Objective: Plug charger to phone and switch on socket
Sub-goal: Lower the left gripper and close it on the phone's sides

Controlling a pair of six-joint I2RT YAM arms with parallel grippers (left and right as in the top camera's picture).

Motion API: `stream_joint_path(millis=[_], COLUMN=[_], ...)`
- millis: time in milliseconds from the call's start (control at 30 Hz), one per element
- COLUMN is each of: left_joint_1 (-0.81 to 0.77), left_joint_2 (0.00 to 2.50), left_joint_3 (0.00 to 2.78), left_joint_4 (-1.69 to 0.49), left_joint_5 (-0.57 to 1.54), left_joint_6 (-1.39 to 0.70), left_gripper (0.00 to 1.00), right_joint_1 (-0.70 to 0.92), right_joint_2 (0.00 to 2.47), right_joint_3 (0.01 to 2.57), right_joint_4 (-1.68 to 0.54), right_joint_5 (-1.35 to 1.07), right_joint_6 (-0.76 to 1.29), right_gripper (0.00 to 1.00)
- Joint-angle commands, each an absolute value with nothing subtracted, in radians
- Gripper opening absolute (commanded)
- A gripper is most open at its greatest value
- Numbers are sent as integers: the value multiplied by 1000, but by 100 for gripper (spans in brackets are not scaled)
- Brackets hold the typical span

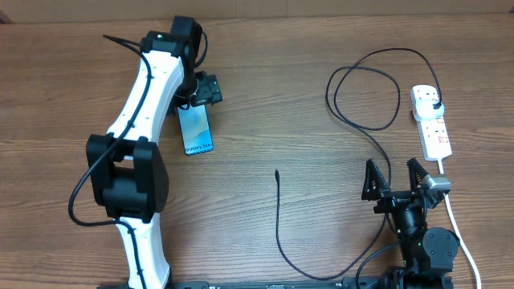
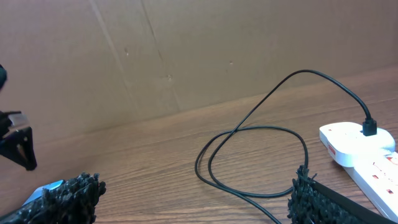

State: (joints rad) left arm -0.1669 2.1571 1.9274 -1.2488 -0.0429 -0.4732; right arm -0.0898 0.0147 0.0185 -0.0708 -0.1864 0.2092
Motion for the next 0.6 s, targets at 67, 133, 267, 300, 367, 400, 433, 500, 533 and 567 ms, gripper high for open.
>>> stream_joint_path(millis=[67,133,267,300,367,400,433,500,533,567], left_joint_1=[-167,-166,-166,-166,-166,-166,-166,-165,-165,-164], left_joint_2=[2211,2218,2220,2220,2220,2220,2220,2220,2220,2220], left_joint_3=[1952,1952,1951,1951,1951,1949,1946,1936,1928,1918], left_joint_4=[-1252,-1252,-1253,-1254,-1256,-1256,-1254,-1247,-1240,-1232], left_joint_5=[-62,-62,-62,-62,-62,-63,-63,-63,-62,-58], left_joint_6=[-495,-495,-494,-494,-495,-494,-494,-488,-473,-462], left_gripper=[52,42,100,100,100,100,99,100,100,100], right_joint_1=[-84,-84,-84,-84,-84,-84,-84,-84,-84,-84], right_joint_2=[3,3,3,3,3,3,3,3,3,3], right_joint_3=[8,8,8,8,8,8,8,8,8,8], right_joint_4=[-66,-66,-66,-66,-65,-66,-66,-66,-66,-66], right_joint_5=[-184,-184,-184,-184,-184,-184,-184,-184,-184,-184], right_joint_6=[213,213,213,213,213,213,213,213,213,213], right_gripper=[100,100,100,100,100,100,100,100,100,100])
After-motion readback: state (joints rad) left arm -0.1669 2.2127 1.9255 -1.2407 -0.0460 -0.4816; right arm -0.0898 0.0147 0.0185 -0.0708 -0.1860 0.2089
